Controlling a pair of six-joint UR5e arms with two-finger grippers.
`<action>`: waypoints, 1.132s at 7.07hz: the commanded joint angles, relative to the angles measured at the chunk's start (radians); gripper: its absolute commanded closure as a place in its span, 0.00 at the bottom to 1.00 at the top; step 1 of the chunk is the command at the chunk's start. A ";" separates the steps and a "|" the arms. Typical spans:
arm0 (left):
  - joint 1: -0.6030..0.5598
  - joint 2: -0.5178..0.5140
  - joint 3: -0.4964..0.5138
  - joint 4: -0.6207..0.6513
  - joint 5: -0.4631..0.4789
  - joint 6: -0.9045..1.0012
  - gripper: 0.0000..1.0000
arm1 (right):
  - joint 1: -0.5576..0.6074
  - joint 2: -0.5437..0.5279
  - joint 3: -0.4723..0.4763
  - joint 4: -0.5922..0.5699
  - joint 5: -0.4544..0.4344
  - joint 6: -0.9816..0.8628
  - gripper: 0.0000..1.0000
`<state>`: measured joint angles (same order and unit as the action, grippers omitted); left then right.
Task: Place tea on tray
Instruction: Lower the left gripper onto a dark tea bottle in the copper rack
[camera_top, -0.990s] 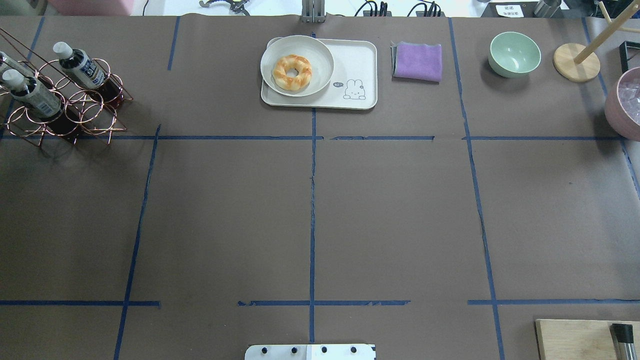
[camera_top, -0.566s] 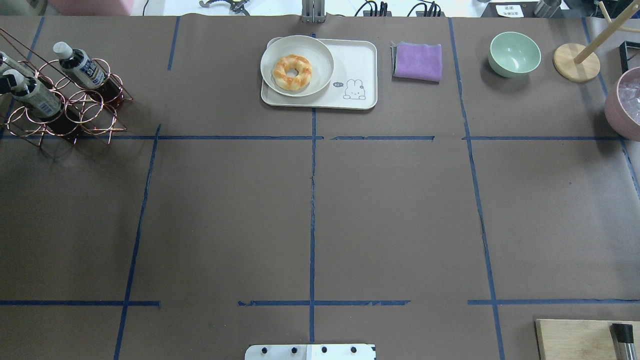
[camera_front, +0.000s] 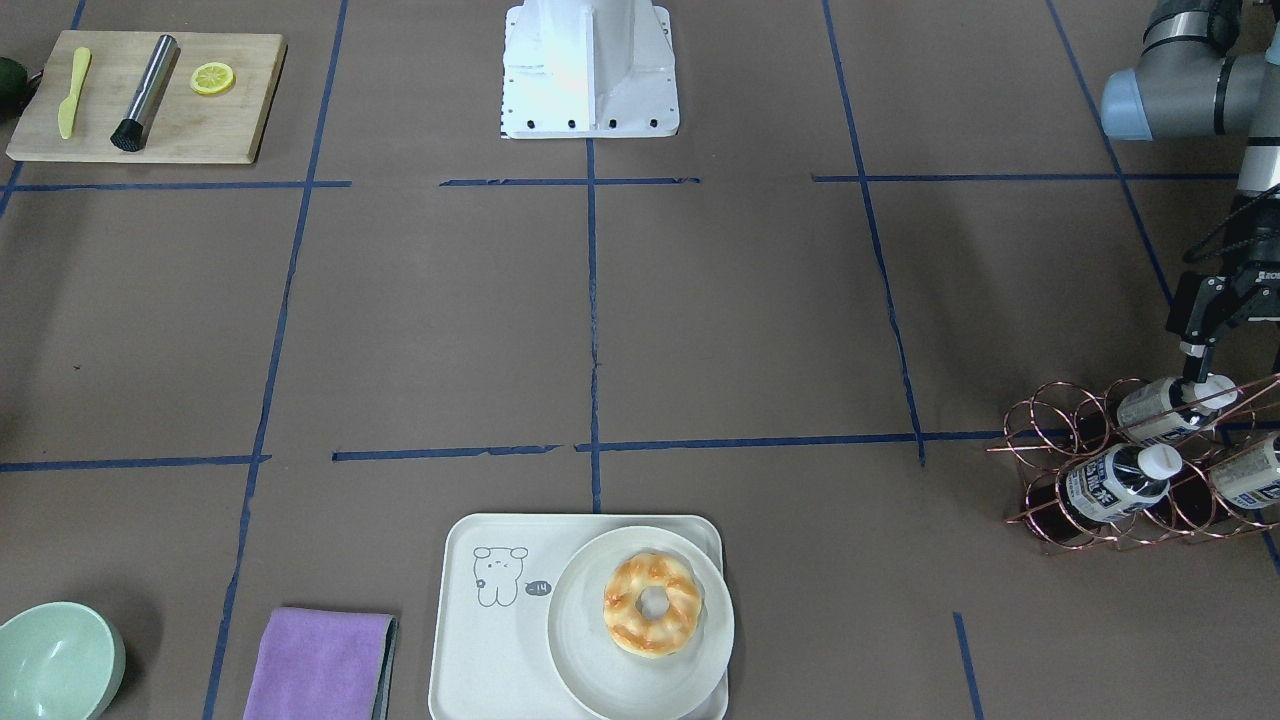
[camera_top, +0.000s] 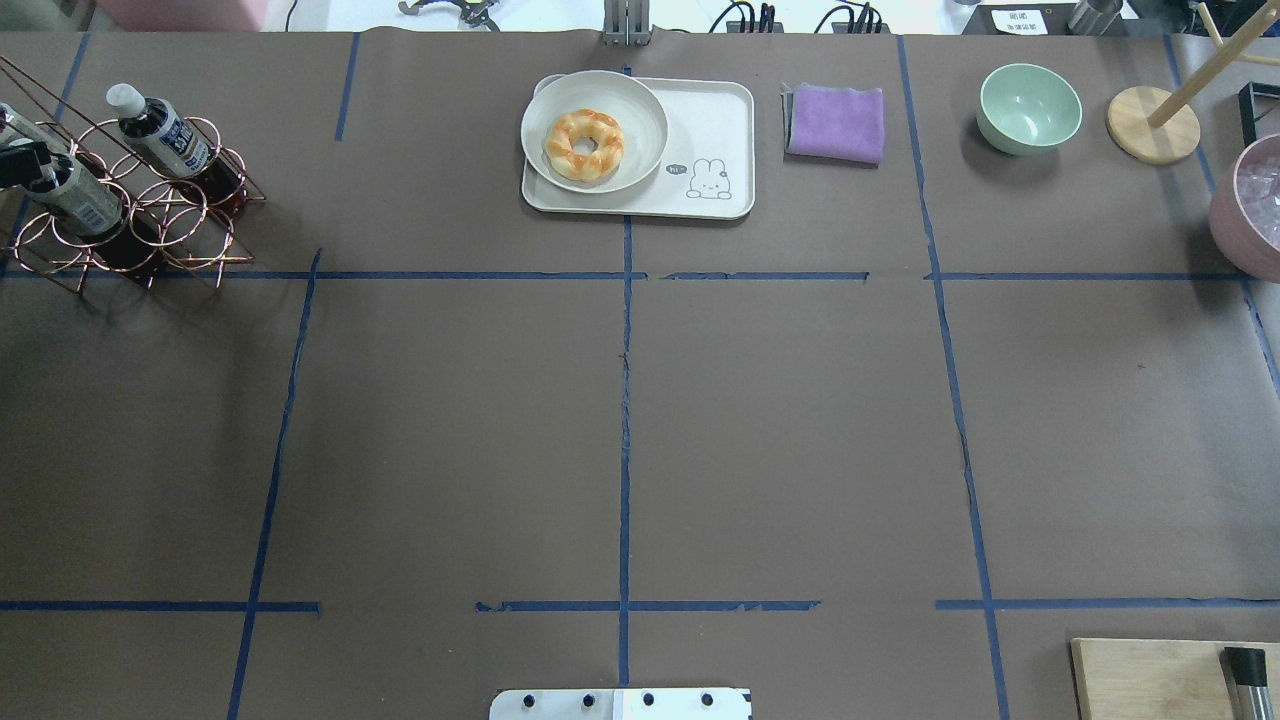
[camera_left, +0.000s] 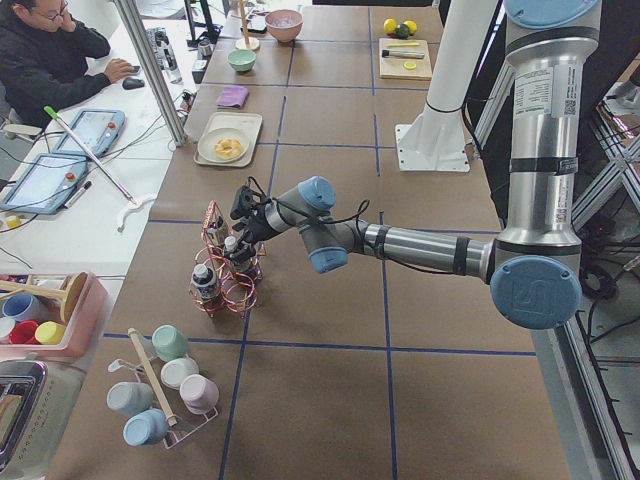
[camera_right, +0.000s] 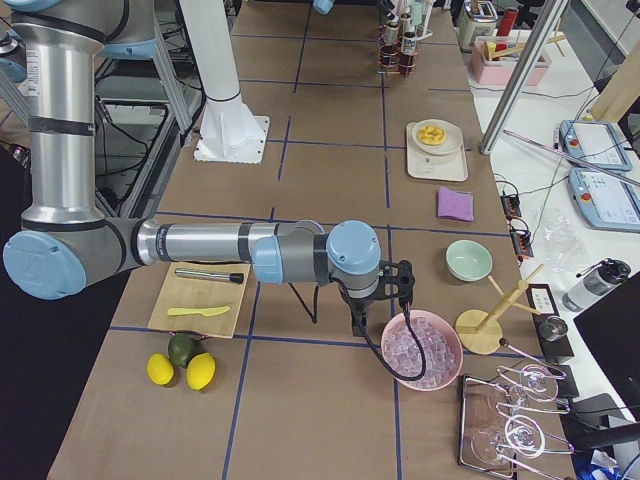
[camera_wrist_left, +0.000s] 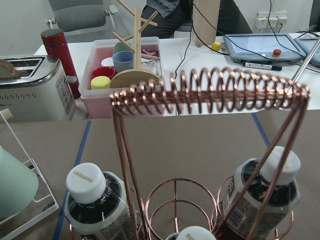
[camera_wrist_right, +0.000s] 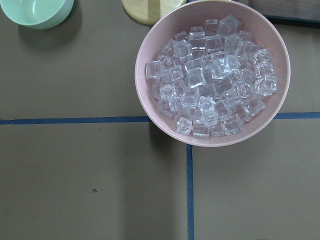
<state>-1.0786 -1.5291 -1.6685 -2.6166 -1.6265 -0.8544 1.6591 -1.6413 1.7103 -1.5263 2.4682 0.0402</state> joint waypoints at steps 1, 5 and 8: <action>0.067 -0.013 0.004 -0.002 0.061 0.000 0.09 | -0.001 0.000 0.000 0.000 0.000 0.000 0.00; 0.071 0.000 0.007 -0.005 0.062 0.009 0.21 | -0.001 0.002 0.005 0.000 0.000 0.001 0.00; 0.068 0.003 0.003 -0.005 0.054 0.011 0.24 | 0.001 0.000 0.009 0.000 0.000 0.003 0.00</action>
<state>-1.0101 -1.5273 -1.6643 -2.6216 -1.5709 -0.8442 1.6596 -1.6408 1.7188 -1.5264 2.4682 0.0428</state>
